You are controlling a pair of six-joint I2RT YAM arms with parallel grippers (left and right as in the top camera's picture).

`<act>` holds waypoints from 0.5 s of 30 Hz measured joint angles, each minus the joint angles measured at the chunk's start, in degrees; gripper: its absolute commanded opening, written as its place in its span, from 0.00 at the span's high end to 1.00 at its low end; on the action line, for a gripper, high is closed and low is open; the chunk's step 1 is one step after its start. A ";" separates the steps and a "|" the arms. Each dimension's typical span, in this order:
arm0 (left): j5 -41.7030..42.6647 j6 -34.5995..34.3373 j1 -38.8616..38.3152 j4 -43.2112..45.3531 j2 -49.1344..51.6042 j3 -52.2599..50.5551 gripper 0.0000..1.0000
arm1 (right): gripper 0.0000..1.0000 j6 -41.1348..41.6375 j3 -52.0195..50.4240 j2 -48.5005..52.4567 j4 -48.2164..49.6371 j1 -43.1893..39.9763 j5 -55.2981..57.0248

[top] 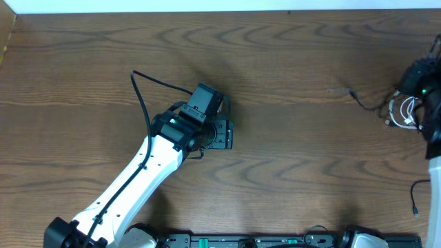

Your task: Untangle cables

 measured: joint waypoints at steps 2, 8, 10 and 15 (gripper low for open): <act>0.00 0.00 0.00 -0.02 0.00 0.00 0.27 | 0.99 -0.13 1.86 1.75 -2.14 -1.95 -0.22; 0.02 0.00 0.00 -0.48 0.00 0.00 0.27 | 0.99 -0.48 11.91 9.79 -8.85 -7.67 -1.44; 0.02 -0.02 0.00 -0.50 0.00 0.00 0.27 | 0.99 -0.48 13.84 11.41 -10.91 -8.61 -1.84; 0.02 0.00 0.00 -0.68 0.00 0.00 0.27 | 0.99 -0.48 16.31 16.72 -12.44 -11.13 -1.90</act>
